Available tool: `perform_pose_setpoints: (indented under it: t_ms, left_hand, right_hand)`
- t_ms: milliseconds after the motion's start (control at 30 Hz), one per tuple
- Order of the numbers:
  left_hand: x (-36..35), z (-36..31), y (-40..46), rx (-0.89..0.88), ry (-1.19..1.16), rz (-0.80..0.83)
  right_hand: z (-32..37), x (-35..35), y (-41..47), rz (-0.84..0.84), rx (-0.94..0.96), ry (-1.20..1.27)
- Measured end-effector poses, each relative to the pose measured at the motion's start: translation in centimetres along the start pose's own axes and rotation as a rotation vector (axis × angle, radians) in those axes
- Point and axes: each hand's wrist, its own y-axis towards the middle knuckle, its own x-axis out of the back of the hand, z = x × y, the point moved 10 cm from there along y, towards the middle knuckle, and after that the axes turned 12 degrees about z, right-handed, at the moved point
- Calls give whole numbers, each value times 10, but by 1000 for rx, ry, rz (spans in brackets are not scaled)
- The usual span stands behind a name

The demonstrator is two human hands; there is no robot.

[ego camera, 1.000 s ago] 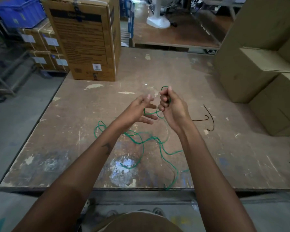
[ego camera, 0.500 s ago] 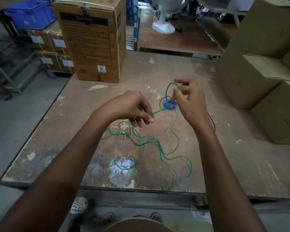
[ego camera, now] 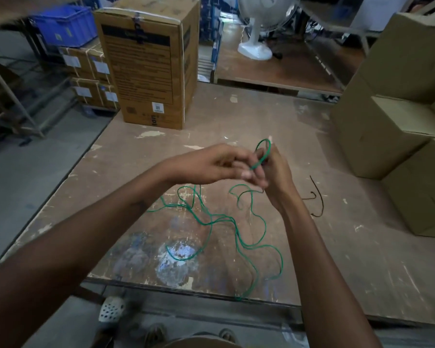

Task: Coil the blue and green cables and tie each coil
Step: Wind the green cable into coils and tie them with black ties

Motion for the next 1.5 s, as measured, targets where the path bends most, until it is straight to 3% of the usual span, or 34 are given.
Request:
perform_pose_setpoints:
  t_ms: [100,167,300,500,667,767,900,1000,1133,1233,1400,1500]
  left_hand:
    - [27,18,-12,-126,-290,-432]
    - [31,38,-20,-101,-450,-595]
    - [10,54,-9,-40,-528,-690]
    - [1,34,23,-359,-742,-881]
    - [41,27,34,-420,-621,-895]
    - [79,41,22,-434,-557,-1000]
    - [115,77,6,-332,-473,-1097]
    - [117,93,13,-159,-251,-1040]
    - [98,96,26,-39,128,-764]
    - [90,99,24,33,211,-568]
    - [75,79,18,-33,-67,-337]
    - [58,68,15,-44,-194,-173]
  right_hand:
    - [-2,13,-1,-4,75,-32]
    - [3,18,-2,-11,120,-98]
    - [28,17,-6,49,201,-373]
    - [22,12,-6,130,155,-807]
    - [-9,9,-13,118,108,-926]
    - [-9,15,-24,53,104,-976]
    - [-6,2,-44,174,140,-920]
    - [11,-5,-48,182,185,-845]
    - [54,4,-41,-15,256,-397]
    - [86,18,-31,-90,343,-156]
    - [117,30,-1,-178,362,-278]
    - [142,33,10,-329,447,-586]
